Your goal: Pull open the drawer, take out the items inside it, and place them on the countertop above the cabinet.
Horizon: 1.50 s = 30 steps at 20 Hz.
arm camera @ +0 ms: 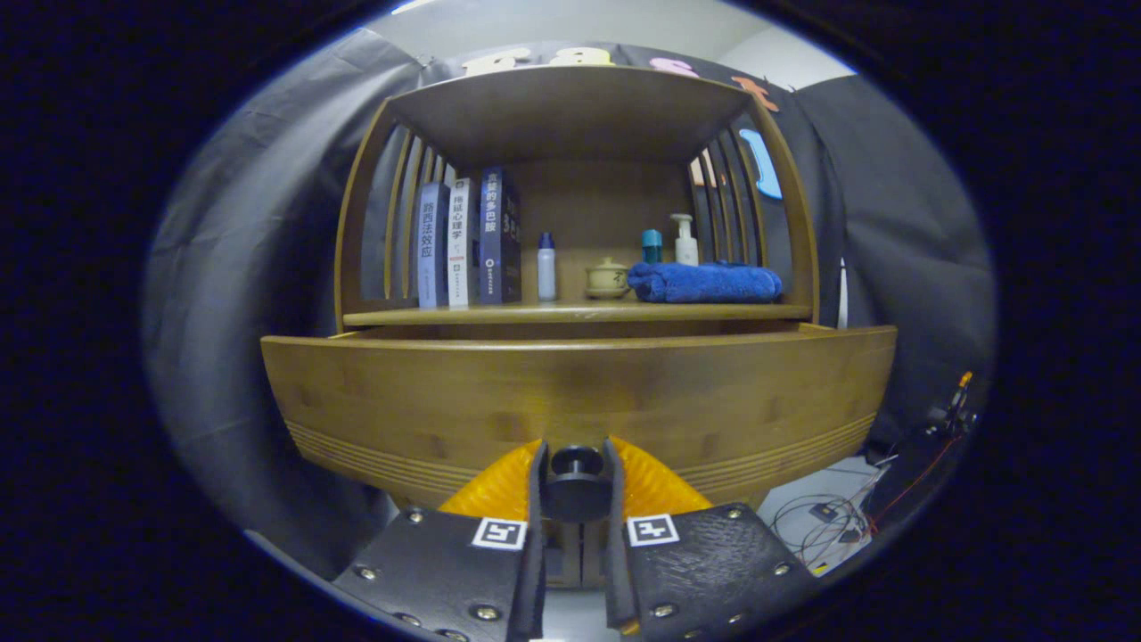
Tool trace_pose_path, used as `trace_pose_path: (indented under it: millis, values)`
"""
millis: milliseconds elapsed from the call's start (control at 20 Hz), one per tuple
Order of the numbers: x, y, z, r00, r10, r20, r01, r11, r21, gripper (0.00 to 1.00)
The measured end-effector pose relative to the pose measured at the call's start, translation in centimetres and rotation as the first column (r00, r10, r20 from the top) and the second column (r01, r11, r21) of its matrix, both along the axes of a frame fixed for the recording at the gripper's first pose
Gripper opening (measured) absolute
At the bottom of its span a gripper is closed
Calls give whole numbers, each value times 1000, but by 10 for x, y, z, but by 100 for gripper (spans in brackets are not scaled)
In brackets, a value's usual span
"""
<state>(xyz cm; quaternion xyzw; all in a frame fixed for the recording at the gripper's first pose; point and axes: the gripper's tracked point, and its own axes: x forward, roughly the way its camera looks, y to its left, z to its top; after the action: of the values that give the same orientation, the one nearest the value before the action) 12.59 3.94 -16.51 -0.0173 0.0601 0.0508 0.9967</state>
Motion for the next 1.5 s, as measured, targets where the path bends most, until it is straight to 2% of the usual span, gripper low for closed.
trace_pose_path:
  millis: [50,100,200,350,550,600,700,750,850,1000,1250,1400,1500]
  values:
    - [0,-1,-2,1000,-2,-15,2,1000,10,27]
    - [-3,0,-1,1000,-6,-13,6,1000,9,19]
    - [-11,0,-3,1000,-2,-17,1,1000,-22,19]
    - [-33,-6,-2,1000,-6,-15,6,1000,13,19]
    - [-45,-5,-5,1000,12,-21,-13,999,-46,18]
    - [-53,-6,-1,999,19,-37,-21,999,-44,27]
    - [-60,-7,31,999,41,34,-40,999,-22,44]
    - [-63,-11,48,998,40,49,-38,999,-35,43]
    - [-64,-15,73,998,37,41,-35,998,-52,56]
    - [-49,-12,93,997,58,-48,-61,997,-52,76]
    - [2,0,98,963,90,-255,-91,996,9,76]
    - [25,8,71,897,112,-429,-102,994,46,76]
    - [40,6,58,866,72,-494,-74,997,14,76]
